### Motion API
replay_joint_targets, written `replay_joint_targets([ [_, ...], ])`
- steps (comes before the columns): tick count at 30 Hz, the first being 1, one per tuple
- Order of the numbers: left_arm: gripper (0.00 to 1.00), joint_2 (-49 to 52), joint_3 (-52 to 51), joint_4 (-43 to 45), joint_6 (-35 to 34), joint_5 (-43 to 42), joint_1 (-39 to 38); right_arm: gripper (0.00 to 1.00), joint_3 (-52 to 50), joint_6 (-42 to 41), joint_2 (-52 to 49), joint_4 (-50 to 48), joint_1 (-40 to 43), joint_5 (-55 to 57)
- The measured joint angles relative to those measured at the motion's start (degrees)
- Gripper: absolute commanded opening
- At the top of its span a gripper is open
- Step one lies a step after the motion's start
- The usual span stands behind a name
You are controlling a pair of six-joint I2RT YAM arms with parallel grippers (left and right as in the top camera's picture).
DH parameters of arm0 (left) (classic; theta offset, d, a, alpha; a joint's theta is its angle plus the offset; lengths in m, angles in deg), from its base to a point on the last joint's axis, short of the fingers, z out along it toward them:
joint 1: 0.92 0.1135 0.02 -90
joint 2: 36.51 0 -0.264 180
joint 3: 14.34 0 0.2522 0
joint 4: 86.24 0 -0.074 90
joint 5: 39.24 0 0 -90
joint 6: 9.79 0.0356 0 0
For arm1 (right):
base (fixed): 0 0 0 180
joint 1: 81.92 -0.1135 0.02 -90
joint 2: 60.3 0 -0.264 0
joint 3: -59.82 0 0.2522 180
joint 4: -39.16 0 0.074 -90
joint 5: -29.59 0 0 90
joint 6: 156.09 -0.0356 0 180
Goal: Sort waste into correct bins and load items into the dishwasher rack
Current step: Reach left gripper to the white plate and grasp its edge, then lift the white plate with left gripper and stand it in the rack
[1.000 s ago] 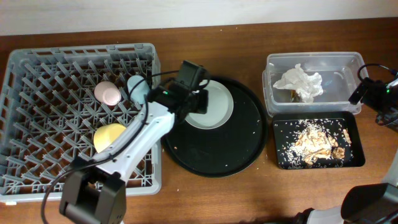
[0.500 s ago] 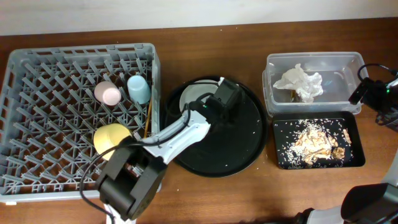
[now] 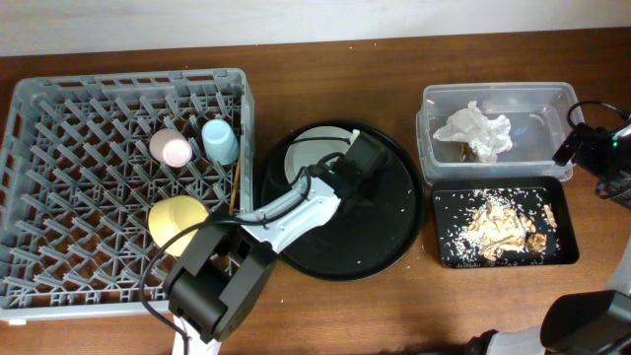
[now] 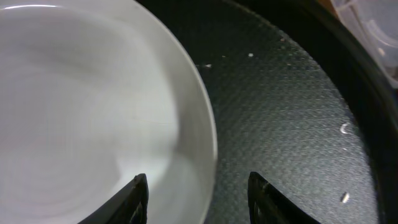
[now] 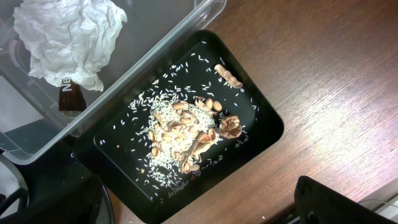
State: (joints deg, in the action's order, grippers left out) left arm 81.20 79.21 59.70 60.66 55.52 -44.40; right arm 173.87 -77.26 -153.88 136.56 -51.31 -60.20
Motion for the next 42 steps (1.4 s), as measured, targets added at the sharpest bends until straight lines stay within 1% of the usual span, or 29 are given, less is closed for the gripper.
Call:
replay_joint_targets([
  [8, 0.48, 0.0, 0.04, -0.11, 0.0, 0.02, -0.33, 0.99, 0.0, 0.0, 0.0, 0.0, 0.0, 0.0],
  [13, 0.28, 2.23, 0.07, 0.39, -0.11, 0.2, -0.85, 0.99, 0.0, -0.02, 0.0, 0.0, 0.0, -0.02],
  [15, 0.25, 3.1, 0.37, 0.83, 0.0, 0.39, -1.14, 0.99, 0.0, 0.02, 0.0, 0.0, 0.0, 0.04],
  [16, 0.22, 3.17, 0.37, 0.81, 0.13, 0.9, -1.29, 0.99, 0.0, -0.02, 0.0, -0.02, 0.0, -0.02],
  [18, 0.11, 3.19, 0.35, 0.68, 0.0, 1.18, -1.27, 0.99, 0.0, 0.0, 0.0, 0.0, 0.0, 0.0],
  [21, 0.02, 3.23, 0.44, 0.63, 0.07, 1.66, -1.18, 0.99, 0.0, 0.0, 0.0, 0.0, 0.0, 0.0],
  [28, 0.0, 3.21, 2.08, 0.09, 0.48, 2.38, -1.46, 0.99, 0.0, 0.0, 0.0, 0.0, 0.0, 0.0],
  [31, 0.0, 1.88, 4.5, -3.34, 0.46, 2.34, -1.36, 0.99, 0.0, 0.0, 0.0, 0.0, 0.0, 0.0],
  [34, 0.0, -4.02, 7.93, -8.81, 0.35, 1.42, -0.33, 0.99, 0.0, 0.0, 0.0, 0.0, 0.0, 0.0],
  [36, 0.0, -8.74, 10.29, -10.91, 0.2, 0.83, 0.96, 0.99, 0.0, 0.0, 0.0, -0.02, 0.0, 0.0],
  [37, 0.0, -9.57, 10.8, -11.3, 0.2, 0.63, 1.2, 0.99, 0.0, 0.0, 0.0, 0.0, 0.0, 0.0],
  [38, 0.0, -14.88, 13.55, -12.81, 0.22, 0.2, 3.28, 0.99, 0.0, 0.0, 0.0, 0.0, 0.0, 0.0],
  [39, 0.0, -17.53, 14.93, -13.9, 0.22, -0.68, 4.7, 0.99, 0.0, 0.02, 0.0, 0.0, 0.0, -0.02],
  [41, 0.0, -23.1, 17.4, -15.76, 0.17, -4.83, 9.25, 0.99, 0.0, 0.02, 0.0, 0.0, 0.0, -0.02],
  [42, 0.0, -25.77, 18.23, -16.37, 0.17, -9.05, 12.96, 0.98, 0.0, -0.02, 0.0, 0.0, 0.0, 0.0],
])
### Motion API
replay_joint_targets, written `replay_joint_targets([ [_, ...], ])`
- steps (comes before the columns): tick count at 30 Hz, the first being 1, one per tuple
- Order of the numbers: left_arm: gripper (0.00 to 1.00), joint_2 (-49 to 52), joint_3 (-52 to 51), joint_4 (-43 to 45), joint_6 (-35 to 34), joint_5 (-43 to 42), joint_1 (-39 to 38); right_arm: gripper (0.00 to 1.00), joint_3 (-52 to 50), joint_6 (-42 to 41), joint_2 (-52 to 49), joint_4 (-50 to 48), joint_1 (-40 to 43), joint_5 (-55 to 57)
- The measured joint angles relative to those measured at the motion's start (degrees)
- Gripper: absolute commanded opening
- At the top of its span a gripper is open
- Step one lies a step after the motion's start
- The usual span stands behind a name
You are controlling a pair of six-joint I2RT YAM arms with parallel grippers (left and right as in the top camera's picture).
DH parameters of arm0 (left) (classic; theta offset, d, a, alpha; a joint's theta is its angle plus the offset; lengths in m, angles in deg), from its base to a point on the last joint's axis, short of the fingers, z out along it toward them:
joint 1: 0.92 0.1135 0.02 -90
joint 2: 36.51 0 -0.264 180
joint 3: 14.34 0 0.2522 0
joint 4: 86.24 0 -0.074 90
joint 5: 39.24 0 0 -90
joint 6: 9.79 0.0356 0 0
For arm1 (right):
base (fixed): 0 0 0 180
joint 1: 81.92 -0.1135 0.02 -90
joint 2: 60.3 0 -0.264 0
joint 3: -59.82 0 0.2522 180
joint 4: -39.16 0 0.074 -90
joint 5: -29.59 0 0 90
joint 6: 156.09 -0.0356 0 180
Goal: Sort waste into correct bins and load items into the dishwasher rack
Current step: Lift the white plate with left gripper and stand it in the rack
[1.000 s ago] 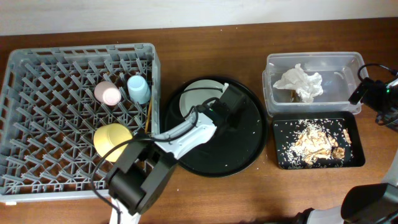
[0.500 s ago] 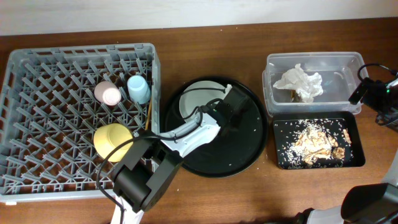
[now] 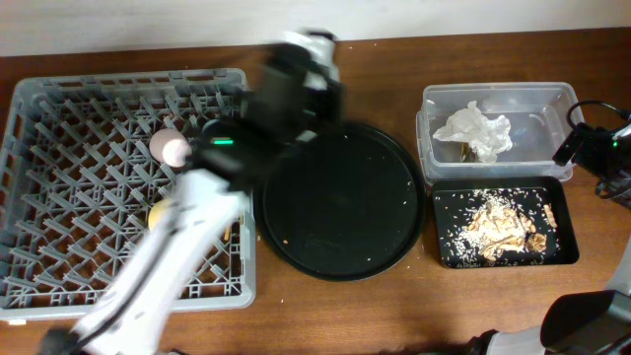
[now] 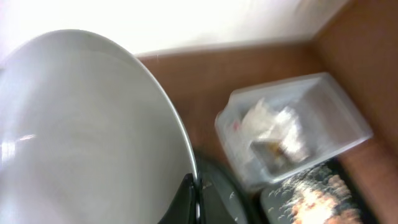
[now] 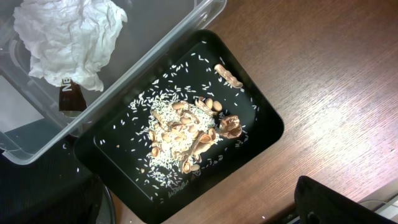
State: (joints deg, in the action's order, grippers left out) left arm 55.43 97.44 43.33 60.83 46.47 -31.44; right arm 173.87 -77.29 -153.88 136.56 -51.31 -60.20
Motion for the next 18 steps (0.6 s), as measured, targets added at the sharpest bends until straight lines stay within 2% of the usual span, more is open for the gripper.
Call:
replay_joint_targets([
  [4, 0.0, -4.26, 0.5, -1.68, -0.15, -19.87, 16.68, 0.99, 0.0, 0.0, 0.0, 0.02, 0.0, 0.0],
  [10, 0.0, -0.22, 0.48, -3.37, -0.2, -48.15, 38.71, 0.99, 0.0, 0.02, 0.0, 0.0, 0.0, 0.0],
  [14, 0.0, 5.64, 0.48, -3.43, -0.2, -61.48, 44.74, 0.99, 0.0, 0.0, 0.0, 0.0, 0.0, 0.0],
  [18, 0.0, 12.87, 0.46, -2.95, -0.2, -67.52, 47.47, 0.99, 0.0, 0.02, 0.0, 0.02, 0.0, 0.0],
])
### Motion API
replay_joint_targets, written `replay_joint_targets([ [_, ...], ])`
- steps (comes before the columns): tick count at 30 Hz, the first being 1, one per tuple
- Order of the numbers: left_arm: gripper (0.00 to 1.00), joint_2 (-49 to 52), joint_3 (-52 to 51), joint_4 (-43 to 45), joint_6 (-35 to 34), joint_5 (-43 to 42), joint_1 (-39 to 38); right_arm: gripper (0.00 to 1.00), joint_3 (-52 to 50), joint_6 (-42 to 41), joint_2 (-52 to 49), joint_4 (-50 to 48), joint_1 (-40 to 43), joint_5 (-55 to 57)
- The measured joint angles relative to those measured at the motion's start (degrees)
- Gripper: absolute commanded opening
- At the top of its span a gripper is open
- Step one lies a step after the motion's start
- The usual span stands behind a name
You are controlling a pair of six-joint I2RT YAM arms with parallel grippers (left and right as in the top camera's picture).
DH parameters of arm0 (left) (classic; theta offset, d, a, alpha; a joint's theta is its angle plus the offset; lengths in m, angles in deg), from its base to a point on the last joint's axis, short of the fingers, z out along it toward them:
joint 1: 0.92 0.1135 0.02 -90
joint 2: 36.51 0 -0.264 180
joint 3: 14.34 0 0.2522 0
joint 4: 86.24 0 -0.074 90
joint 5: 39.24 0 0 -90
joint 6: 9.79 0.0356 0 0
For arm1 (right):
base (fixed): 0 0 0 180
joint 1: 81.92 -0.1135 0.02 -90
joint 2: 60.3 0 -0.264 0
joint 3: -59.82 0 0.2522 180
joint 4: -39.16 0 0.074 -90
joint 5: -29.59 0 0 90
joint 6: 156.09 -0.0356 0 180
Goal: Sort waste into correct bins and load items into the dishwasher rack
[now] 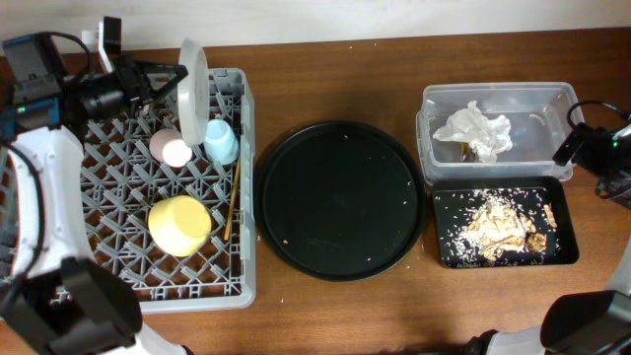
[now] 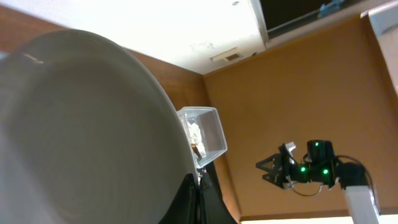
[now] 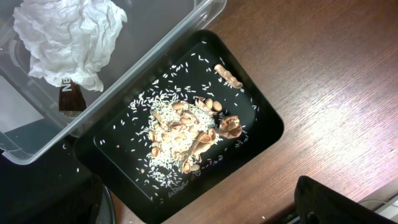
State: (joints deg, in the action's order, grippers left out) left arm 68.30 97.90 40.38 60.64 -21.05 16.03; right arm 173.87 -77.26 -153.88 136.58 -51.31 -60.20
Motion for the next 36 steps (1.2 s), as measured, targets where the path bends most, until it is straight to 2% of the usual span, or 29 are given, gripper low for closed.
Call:
replay_joint_targets([
  [9, 0.0, 8.24, 0.0, 1.7, 0.31, -1.66, 2.69, 0.99, 0.0, 0.02, 0.0, -0.02, 0.0, 0.0],
  [19, 0.0, 8.52, 0.0, 1.68, 2.71, 4.37, 2.62, 0.99, 0.0, 0.02, 0.0, -0.02, 0.0, 0.0],
  [26, 0.0, 8.52, 0.0, 2.64, 2.93, 4.74, 2.62, 0.99, 0.0, 0.0, 0.0, -0.02, 0.0, 0.0],
  [28, 0.0, 8.52, 0.0, 4.79, 3.04, 4.59, 2.62, 0.99, 0.0, 0.02, 0.0, -0.04, 0.0, 0.0],
  [32, 0.0, 8.57, -0.13, 15.32, 1.29, 1.77, 2.58, 0.99, 0.0, 0.0, 0.0, -0.02, 0.0, 0.0],
  [36, 0.0, 8.57, -0.13, 16.72, 0.42, 1.55, 2.54, 0.99, 0.0, 0.0, 0.0, -0.02, 0.0, -0.02],
])
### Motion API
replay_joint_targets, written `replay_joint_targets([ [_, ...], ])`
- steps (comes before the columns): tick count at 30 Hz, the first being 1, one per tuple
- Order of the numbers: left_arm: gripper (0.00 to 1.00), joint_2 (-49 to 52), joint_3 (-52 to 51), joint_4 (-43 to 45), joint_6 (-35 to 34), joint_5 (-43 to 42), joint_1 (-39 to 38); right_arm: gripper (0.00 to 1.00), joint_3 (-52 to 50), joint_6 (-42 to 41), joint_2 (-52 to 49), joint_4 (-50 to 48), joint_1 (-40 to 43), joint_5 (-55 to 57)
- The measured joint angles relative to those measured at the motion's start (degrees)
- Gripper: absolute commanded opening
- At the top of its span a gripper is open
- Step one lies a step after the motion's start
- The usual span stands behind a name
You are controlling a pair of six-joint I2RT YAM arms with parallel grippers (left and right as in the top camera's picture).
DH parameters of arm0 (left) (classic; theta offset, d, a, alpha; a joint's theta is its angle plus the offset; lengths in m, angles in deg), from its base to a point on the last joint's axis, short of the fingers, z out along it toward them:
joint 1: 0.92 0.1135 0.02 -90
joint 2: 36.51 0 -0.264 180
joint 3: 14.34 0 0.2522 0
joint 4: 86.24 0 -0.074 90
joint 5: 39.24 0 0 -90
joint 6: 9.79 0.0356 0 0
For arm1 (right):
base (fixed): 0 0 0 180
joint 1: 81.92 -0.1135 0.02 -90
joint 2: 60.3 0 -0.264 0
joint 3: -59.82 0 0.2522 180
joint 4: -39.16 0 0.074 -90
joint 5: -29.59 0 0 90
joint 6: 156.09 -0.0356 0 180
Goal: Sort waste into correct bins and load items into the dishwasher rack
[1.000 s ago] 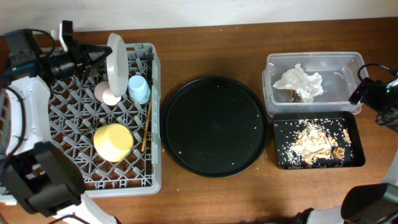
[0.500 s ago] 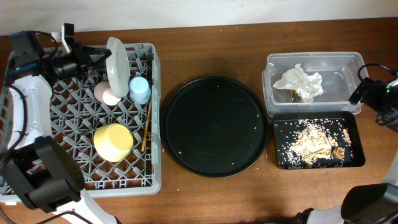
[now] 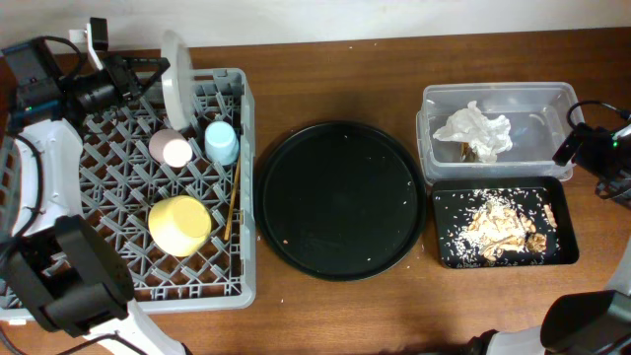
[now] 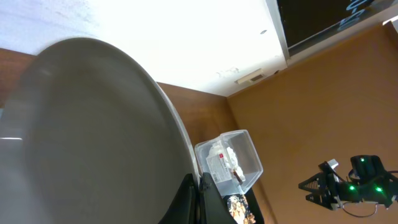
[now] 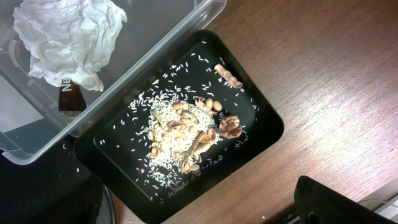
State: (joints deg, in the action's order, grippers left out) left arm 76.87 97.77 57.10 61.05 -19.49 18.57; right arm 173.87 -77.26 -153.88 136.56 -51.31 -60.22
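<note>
A white plate (image 3: 174, 63) stands on edge over the far row of the grey dishwasher rack (image 3: 59, 251). My left gripper (image 3: 148, 73) is shut on its rim. In the left wrist view the plate (image 4: 87, 137) fills the left side, with both dark fingers (image 4: 189, 198) pressed together on its edge. I cannot tell whether the plate touches the rack's tines. My right gripper (image 3: 590, 148) hangs at the table's right edge. Only one dark finger (image 5: 333, 202) shows in the right wrist view, with nothing near it.
The rack holds a pink cup (image 3: 175, 151), a blue cup (image 3: 221, 141), a yellow bowl (image 3: 179, 224) and a thin wooden stick (image 3: 234, 193). A round black tray (image 3: 340, 200) lies in the middle. At the right are a clear bin (image 3: 537, 99) with crumpled tissue and a black tray (image 3: 454, 197) of rice and scraps.
The left gripper, still shut on the plate, has shifted a little to the left along the rack's far row. The plate stays on edge. The right arm has not moved.
The left gripper stood open around the rim of the white plate lying on the round black tray. Then it was shut on the plate, raised near the rack's corner. Later it held the plate on edge over the rack's far row, and now slightly further left.
</note>
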Motion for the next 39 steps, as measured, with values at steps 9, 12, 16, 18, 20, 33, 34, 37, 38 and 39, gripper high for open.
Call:
replay_joint_targets([
  [9, 0.0, 0.81, -0.15, 7.28, -2.03, 0.44, -3.06, 0.99, 0.0, 0.0, 0.0, 0.02, 0.0, 0.0],
  [12, 0.0, 0.81, -0.15, 8.61, -3.39, 0.44, -3.41, 0.99, 0.0, 0.0, 0.0, 0.02, 0.0, 0.02],
  [16, 0.0, 1.07, -0.15, 8.37, -4.31, 0.7, -3.34, 0.99, 0.0, -0.02, 0.0, 0.02, 0.0, 0.02],
  [18, 0.0, 1.55, -0.15, 7.8, -4.48, 0.83, -3.34, 0.99, 0.0, 0.0, 0.0, 0.02, 0.0, 0.02],
  [20, 0.0, 2.49, -0.15, 6.75, -4.55, 0.7, -3.37, 0.99, 0.0, 0.0, 0.0, 0.0, 0.0, 0.0],
  [33, 0.0, 8.04, -0.2, 14.73, -11.47, -1.46, -4.0, 0.99, 0.0, -0.02, 0.0, 0.02, 0.0, 0.0],
  [34, 0.0, 8.04, -0.28, 19.37, -14.38, -2.6, -3.98, 0.99, 0.0, 0.02, 0.0, 0.0, 0.0, -0.02],
  [37, 0.0, 8.04, -0.15, 26.73, -19.74, -4.04, -4.0, 0.99, 0.0, 0.02, 0.0, 0.02, 0.0, -0.02],
  [38, 0.0, 8.02, -0.15, 27.39, -21.68, -4.7, -4.0, 0.99, 0.0, 0.0, 0.0, 0.02, 0.0, 0.0],
  [39, 0.0, 8.04, -0.15, 27.5, -22.8, -4.9, -4.02, 0.99, 0.0, -0.02, 0.0, 0.02, 0.0, 0.0],
])
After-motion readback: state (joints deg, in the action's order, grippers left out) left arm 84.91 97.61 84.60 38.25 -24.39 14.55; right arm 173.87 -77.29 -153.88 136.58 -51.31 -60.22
